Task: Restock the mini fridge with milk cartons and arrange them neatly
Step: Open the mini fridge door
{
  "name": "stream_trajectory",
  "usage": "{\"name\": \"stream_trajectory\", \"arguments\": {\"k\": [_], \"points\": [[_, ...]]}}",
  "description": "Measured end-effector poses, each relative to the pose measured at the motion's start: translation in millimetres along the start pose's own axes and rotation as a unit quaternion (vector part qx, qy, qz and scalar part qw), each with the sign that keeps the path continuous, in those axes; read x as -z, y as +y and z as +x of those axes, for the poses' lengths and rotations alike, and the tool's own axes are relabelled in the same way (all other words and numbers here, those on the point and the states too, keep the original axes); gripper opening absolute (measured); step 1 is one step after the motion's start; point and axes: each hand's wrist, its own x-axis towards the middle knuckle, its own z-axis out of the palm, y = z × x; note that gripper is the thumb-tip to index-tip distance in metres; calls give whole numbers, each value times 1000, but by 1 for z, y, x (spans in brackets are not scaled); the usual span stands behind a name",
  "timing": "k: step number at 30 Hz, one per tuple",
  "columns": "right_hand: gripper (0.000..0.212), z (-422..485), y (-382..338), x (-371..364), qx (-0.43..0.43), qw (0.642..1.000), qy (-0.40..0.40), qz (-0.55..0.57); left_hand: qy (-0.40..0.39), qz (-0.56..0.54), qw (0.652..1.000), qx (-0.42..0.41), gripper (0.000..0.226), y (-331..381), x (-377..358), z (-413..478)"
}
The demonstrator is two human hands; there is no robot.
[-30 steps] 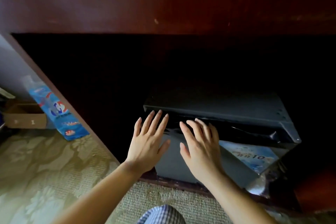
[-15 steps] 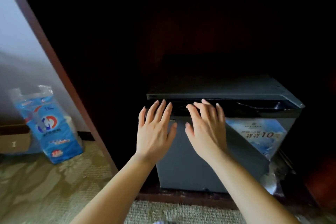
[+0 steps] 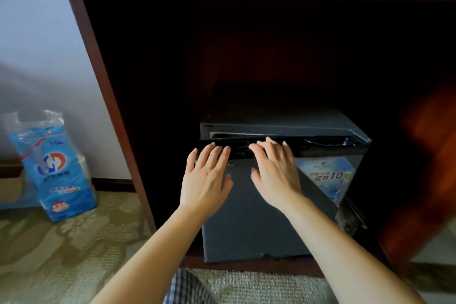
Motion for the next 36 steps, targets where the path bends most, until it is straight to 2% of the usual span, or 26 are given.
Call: {"name": "stream_trajectory", "arguments": {"k": [6,9,11,13,16,19,21,27,30,34,36], "points": [[49,-59,6,25,27,999,-8,36,47,-67,991,-109,52,-1,38,-62],[43,-84,13,41,32,998,-2,47,67,-141,981,-113,46,0,66,-81],[43,-101,16,52,23,998,-9,59,54,-163,977,-127,45,-3,78,-86],[52,-119,20,64,0,996,-33,77,15,-170,969,-178,45,-4,85,-86],[75,-141,28,84,-26,992,-70,103,-28,-171,951,-255,48,7,89,-77],[83,-157,41,107,-43,989,-92,106,-52,-174,936,-300,62,34,91,-60],[78,-167,51,122,-51,989,-97,100,-66,-168,928,-327,67,58,92,-45],[60,-194,82,165,-85,983,-146,71,-84,-148,911,-375,60,140,88,-3],[60,-202,102,183,-100,977,-186,35,-90,-138,896,-412,62,179,84,5],[64,-210,131,198,-112,965,-238,-15,-103,-155,888,-420,67,218,80,14],[63,-212,145,203,-127,958,-255,-42,-118,-155,886,-420,58,234,80,18]]}}
